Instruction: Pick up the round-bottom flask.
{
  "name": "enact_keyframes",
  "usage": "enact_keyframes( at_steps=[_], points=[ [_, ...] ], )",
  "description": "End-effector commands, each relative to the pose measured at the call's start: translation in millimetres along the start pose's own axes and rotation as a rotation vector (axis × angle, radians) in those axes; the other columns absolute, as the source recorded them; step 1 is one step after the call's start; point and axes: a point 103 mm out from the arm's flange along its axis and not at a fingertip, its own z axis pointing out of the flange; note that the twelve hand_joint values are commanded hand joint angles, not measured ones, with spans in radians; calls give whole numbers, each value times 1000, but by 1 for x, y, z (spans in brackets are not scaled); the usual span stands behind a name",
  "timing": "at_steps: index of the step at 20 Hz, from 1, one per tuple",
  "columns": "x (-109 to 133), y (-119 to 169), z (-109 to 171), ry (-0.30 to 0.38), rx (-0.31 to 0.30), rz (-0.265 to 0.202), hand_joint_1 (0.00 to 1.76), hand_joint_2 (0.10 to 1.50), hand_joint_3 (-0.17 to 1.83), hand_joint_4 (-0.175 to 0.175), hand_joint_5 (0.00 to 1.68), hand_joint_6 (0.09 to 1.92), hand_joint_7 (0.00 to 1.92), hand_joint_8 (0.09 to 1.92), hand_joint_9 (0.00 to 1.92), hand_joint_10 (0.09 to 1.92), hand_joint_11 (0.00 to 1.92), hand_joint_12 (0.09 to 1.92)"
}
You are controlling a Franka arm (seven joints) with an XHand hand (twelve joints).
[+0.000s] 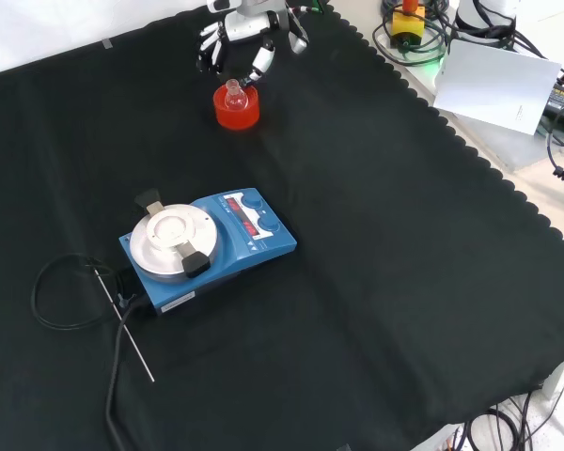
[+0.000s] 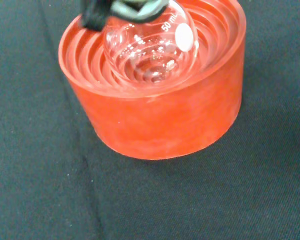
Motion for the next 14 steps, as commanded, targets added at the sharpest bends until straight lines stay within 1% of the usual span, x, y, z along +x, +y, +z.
enact_keyframes(
  at_steps=[1, 4, 6, 12, 13, 14],
  points=[
    [1, 0, 1, 13, 13, -13, 911, 639, 654, -88, 686, 853, 316, 722, 525, 670, 136, 1417],
    [4, 0, 2, 10, 10, -28, 894, 600, 664, -80, 556, 819, 295, 723, 506, 676, 114, 1420],
    [6, 0, 2, 10, 4, -35, 891, 587, 661, -76, 521, 804, 289, 724, 500, 678, 106, 1422],
    [10, 4, 2, 1, -17, -49, 898, 579, 647, -74, 514, 777, 284, 733, 492, 691, 96, 1433],
    [21, 2, 2, -18, -22, -46, 899, 579, 646, -74, 516, 776, 284, 733, 492, 692, 96, 1433],
    [25, 2, 3, -17, -24, -45, 899, 579, 646, -73, 520, 777, 285, 734, 492, 693, 96, 1434]
  ],
)
